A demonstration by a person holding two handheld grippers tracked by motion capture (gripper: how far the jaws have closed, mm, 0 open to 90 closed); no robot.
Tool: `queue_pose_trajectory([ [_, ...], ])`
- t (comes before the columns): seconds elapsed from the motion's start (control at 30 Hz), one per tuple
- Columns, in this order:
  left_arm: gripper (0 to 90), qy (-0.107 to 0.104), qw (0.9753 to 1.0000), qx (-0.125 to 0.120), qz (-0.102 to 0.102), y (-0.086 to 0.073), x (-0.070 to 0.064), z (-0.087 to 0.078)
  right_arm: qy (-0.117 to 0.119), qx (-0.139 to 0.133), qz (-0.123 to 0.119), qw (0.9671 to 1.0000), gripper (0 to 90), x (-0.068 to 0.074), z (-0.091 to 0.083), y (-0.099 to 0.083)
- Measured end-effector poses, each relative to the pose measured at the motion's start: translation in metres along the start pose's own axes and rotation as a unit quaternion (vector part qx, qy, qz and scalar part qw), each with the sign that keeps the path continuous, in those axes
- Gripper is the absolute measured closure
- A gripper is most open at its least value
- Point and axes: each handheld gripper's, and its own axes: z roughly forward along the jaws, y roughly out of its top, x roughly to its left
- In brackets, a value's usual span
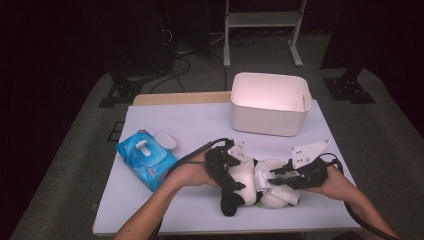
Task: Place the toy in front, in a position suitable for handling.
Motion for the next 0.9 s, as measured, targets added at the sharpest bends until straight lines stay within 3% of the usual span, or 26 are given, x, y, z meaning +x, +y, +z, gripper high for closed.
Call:
queue_pose_trajectory([
  [0.3,21.4,-0.001,1.0000,-0.005,-0.002,-0.001,-0.001,0.000,0.001,-0.005,-0.022,0.9997,58.1,0.004,-0.008,0.019],
  [0.37,21.0,-0.001,1.0000,-0.006,-0.003,0.000,-0.001,0.001,0.004,-0.004,-0.031,0.9995,57.8,0.006,-0.004,0.024],
  [0.47,20.5,0.002,1.0000,-0.004,0.000,0.001,-0.002,0.001,0.008,0.017,-0.038,0.9991,58.3,0.006,0.014,0.029],
  [0.53,20.4,0.000,1.0000,0.001,0.003,-0.001,-0.003,0.002,0.005,0.042,-0.044,0.9981,63.9,0.006,0.029,0.027],
  [0.63,20.7,0.000,1.0000,-0.002,0.003,-0.003,-0.004,0.001,0.004,0.037,-0.056,0.9977,84.1,0.006,0.027,0.025],
  [0.9,21.1,0.000,0.9999,-0.014,-0.005,-0.009,-0.007,0.002,-0.014,0.047,-0.030,0.9984,86.3,0.004,-0.001,0.001],
])
